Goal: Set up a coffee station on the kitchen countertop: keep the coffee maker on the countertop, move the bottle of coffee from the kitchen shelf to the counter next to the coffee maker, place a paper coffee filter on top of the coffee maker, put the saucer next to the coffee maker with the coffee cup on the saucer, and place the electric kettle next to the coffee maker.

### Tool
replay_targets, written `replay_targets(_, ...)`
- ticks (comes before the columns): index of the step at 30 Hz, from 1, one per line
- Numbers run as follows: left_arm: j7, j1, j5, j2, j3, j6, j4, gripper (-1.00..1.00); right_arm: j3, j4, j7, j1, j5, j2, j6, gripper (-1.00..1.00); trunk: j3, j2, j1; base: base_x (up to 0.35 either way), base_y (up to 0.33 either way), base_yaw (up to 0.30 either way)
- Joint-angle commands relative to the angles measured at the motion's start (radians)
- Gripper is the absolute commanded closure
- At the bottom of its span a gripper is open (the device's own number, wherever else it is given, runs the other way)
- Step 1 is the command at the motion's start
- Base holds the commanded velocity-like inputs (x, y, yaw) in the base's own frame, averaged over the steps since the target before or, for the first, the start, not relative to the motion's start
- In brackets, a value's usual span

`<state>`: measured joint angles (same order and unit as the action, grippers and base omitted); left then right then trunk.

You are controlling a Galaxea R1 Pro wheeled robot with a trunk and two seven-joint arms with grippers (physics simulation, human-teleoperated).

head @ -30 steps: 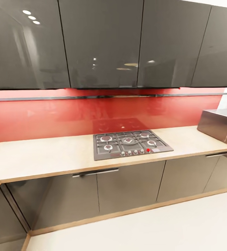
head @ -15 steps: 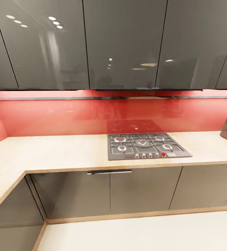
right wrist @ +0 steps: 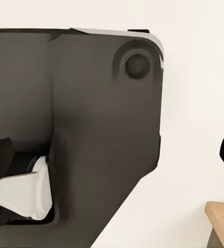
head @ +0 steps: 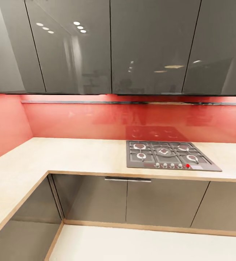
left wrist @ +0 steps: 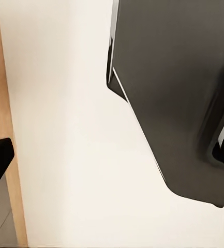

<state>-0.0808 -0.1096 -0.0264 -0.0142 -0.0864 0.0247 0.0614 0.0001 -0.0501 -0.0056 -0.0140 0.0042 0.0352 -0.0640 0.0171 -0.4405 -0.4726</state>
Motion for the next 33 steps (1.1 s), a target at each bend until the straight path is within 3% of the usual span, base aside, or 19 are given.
replay_targets(1,-0.001,0.0,-0.003,0.0,-0.007,0.003,0.003,-1.0,0.0,0.001,-0.001,-0.001,0.0,0.0,-0.003,-1.0,-0.001,0.006,0.003,0.0,0.0,0.28)
replay_targets(6,-0.001,-0.001,-0.003,-0.001,-0.007,0.003,0.003,-1.0,0.0,0.001,-0.001,-0.001,0.0,0.001,-0.003,-1.0,-0.017,0.041,0.023,0.0,0.0,0.28)
replay_targets(33,-0.001,-0.001,-0.003,-0.003,-0.009,0.003,0.003,-1.0,0.0,0.001,-0.001,-0.001,0.0,0.0,-0.004,-1.0,-0.017,0.041,0.023,0.0,0.0,0.28)
